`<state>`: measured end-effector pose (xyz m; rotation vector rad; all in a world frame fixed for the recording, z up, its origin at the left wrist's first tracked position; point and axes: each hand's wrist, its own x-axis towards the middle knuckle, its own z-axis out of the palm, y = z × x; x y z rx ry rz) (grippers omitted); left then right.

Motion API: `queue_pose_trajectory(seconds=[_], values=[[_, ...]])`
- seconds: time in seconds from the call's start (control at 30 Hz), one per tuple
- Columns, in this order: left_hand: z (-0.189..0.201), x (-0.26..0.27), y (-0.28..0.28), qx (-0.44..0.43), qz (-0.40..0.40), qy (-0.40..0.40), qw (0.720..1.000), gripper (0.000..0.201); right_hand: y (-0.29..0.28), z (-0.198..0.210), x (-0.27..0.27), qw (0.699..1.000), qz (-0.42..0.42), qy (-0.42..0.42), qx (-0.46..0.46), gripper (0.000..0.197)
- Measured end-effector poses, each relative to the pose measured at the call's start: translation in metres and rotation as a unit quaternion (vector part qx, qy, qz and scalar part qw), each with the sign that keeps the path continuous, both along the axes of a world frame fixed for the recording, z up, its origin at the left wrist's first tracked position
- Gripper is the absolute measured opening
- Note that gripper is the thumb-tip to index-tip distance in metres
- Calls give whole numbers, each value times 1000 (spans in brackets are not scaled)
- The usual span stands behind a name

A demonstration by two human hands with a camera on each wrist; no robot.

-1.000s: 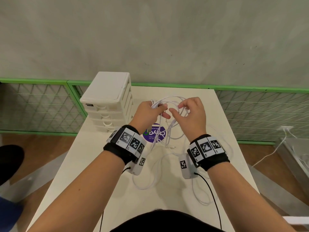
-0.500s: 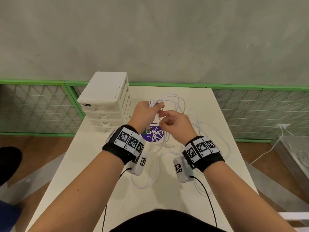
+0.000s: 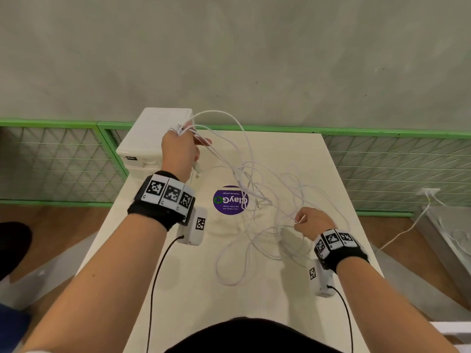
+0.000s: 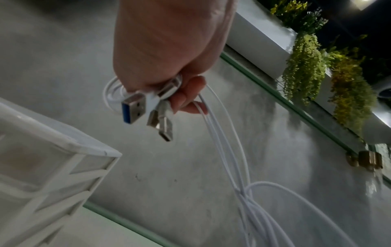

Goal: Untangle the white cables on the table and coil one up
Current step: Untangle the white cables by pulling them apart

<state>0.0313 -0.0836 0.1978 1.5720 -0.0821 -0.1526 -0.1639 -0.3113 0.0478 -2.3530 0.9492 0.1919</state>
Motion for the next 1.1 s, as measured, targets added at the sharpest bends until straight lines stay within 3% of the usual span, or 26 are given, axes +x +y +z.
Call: queue_pose_trajectory(seconds=[0.07, 0.17, 0.33, 0.47, 0.73, 0.9, 0.97, 1.03, 1.1], values=[[-3, -1, -2, -19, -7, 35, 999, 22, -1, 1, -3, 999, 39, 20, -12, 13], [2, -2, -7, -132, -28, 72, 988, 16, -1, 0, -10, 992, 99, 62, -54, 14], [5, -3, -10, -226, -34, 89, 969, 20, 6, -3, -12, 990, 102, 71, -70, 11], [5, -19, -24, -232, -115, 77, 963, 24, 19, 11, 9, 983, 153, 100, -26, 21], [9, -40, -46, -208, -210, 78, 952, 22, 82, 54, 59, 964, 185, -12, 191, 62], [8, -34, -42, -152, -215, 44, 964, 19, 92, 47, 66, 953, 112, -136, 247, 42], [2, -31, -37, -109, -211, 30, 971, 20, 96, 46, 65, 931, 87, -169, 311, 35], [-6, -27, -31, 1, -208, -26, 978, 19, 97, 54, 62, 925, 101, -177, 320, 32], [-14, -22, -24, 147, -220, -96, 960, 16, 95, 67, 60, 923, 111, -209, 302, 31]])
